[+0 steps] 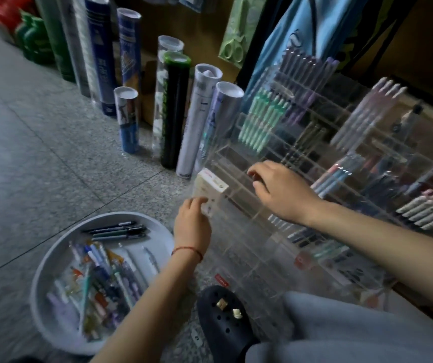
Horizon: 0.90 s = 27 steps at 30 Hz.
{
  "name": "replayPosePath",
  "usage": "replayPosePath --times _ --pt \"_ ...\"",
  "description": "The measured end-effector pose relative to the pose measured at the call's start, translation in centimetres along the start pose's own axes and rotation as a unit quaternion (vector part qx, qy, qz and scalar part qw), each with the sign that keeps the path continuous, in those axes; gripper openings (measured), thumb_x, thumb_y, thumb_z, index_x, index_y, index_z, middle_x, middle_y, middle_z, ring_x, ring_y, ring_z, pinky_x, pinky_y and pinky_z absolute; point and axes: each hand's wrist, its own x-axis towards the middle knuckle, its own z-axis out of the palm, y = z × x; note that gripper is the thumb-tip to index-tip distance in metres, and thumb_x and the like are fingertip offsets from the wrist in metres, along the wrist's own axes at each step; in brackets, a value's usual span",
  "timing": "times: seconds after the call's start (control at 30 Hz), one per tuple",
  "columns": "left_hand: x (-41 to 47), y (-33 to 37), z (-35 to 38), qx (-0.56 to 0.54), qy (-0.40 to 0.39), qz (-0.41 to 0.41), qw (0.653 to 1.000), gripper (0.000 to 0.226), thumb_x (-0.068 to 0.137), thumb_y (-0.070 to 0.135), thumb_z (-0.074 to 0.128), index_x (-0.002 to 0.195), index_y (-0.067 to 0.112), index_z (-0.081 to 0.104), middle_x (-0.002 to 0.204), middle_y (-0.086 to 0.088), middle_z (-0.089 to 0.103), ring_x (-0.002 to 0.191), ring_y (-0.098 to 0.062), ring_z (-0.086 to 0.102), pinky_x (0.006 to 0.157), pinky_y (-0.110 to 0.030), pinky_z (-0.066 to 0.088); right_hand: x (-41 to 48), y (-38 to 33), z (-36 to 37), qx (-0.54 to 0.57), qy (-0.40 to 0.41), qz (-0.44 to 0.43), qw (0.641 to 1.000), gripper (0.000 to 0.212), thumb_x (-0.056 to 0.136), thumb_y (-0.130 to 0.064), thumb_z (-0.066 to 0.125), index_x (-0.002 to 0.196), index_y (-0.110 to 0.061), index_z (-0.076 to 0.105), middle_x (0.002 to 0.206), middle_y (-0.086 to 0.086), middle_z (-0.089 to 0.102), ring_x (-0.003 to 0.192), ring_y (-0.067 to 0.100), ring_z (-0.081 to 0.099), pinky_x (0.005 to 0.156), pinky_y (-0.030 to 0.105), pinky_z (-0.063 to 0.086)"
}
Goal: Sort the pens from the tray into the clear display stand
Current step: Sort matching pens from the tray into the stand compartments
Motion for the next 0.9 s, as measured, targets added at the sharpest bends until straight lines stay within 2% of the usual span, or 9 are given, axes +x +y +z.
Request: replayPosePath --times 0.1,0.17,0.23,0.33,0.4,0.53,0.6,0.77,0.9 --pt "-3.9 -7.3 -1.7 -0.018 0.021 -0.192 0.981 0.042 0.085 -0.007 0.039 0.122 0.007 0.054 0.127 -0.015 0.051 0.12 -0.028 0.046 0.101 -0.037 0.038 2.3 -6.2 4.9 0.058 -0.141 -0.082 0.985 0.029 0.095 -0.018 0.042 0.123 -0.012 0.05 0.127 0.008 0.05 0.116 0.026 0.049 0.092 0.034 0.042" --pt "-5.8 -11.2 -3.2 0.001 0.055 -0.27 0.961 0.039 0.086 -0.005 0.042 0.12 0.007 0.055 0.125 -0.016 0.052 0.115 -0.031 0.049 0.098 -0.038 0.04 4.5 -9.5 10.0 0.078 -0.226 -0.066 0.969 0.031 0.094 -0.015 0.043 0.125 -0.01 0.048 0.129 0.012 0.048 0.116 0.028 0.048 0.088 0.031 0.04" --pt "-6.6 -14.0 -4.8 0.017 0.087 -0.305 0.948 0.035 0.086 -0.004 0.044 0.118 0.005 0.057 0.121 -0.018 0.054 0.111 -0.034 0.052 0.094 -0.039 0.042 6.1 -11.4 15.6 0.119 -0.274 -0.016 0.954 0.032 0.093 -0.009 0.043 0.124 -0.007 0.049 0.128 0.016 0.05 0.113 0.03 0.051 0.086 0.031 0.042" --pt "-6.5 -16.3 -6.7 0.011 0.12 -0.324 0.938 0.032 0.085 -0.005 0.044 0.113 0.001 0.059 0.115 -0.02 0.056 0.104 -0.034 0.054 0.088 -0.038 0.044 6.3 -13.0 22.3 0.153 -0.302 0.051 0.94 0.032 0.091 -0.005 0.041 0.122 -0.006 0.05 0.126 0.018 0.052 0.11 0.032 0.053 0.091 0.035 0.046" --pt "-5.7 -17.3 -7.3 0.004 0.131 -0.331 0.935 0.031 0.086 -0.007 0.042 0.111 0.001 0.058 0.113 -0.019 0.056 0.104 -0.033 0.053 0.089 -0.035 0.042 6.6 -13.7 25.2 0.155 -0.292 0.068 0.941 0.031 0.093 -0.008 0.04 0.124 -0.008 0.049 0.126 0.017 0.052 0.109 0.032 0.053 0.092 0.04 0.047" --pt "-3.0 -18.4 -7.4 -0.008 0.137 -0.312 0.94 0.032 0.087 -0.005 0.042 0.114 0.001 0.058 0.118 -0.017 0.057 0.109 -0.03 0.052 0.093 -0.032 0.039 9.6 -15.9 28.2 0.107 -0.235 -0.008 0.966 0.049 0.095 -0.008 0.042 0.142 -0.013 0.029 0.144 0.009 0.035 0.129 0.028 0.036 0.104 0.038 0.034" --pt "-1.6 -18.9 -7.5 -0.004 0.134 -0.288 0.948 0.032 0.087 -0.004 0.042 0.115 0.001 0.058 0.117 -0.015 0.058 0.111 -0.027 0.052 0.091 -0.025 0.036 11.6 -17.6 29.3 0.094 -0.195 -0.051 0.975 0.057 0.093 -0.006 0.046 0.144 -0.015 0.024 0.146 0.008 0.032 0.13 0.028 0.032 0.106 0.037 0.03" --pt "-0.1 -20.6 -8.3 0.01 0.133 -0.253 0.958 0.031 0.085 -0.005 0.042 0.11 0.005 0.059 0.11 -0.01 0.058 0.106 -0.024 0.053 0.082 -0.019 0.035 14.5 -19.7 31.7 0.032 -0.186 -0.071 0.979 0.054 0.089 -0.024 0.055 0.135 -0.009 0.031 0.139 0.013 0.032 0.129 0.031 0.031 0.107 0.038 0.026" --pt "0.1 -22.3 -9.6 0.021 0.134 -0.265 0.955 0.034 0.086 -0.005 0.042 0.113 0.007 0.059 0.114 -0.01 0.056 0.108 -0.022 0.052 0.087 -0.018 0.035 15.7 -19.7 32.1 -0.003 -0.219 -0.06 0.974 0.061 0.084 -0.038 0.062 0.13 -0.007 0.038 0.135 0.015 0.032 0.127 0.033 0.03 0.106 0.04 0.025"
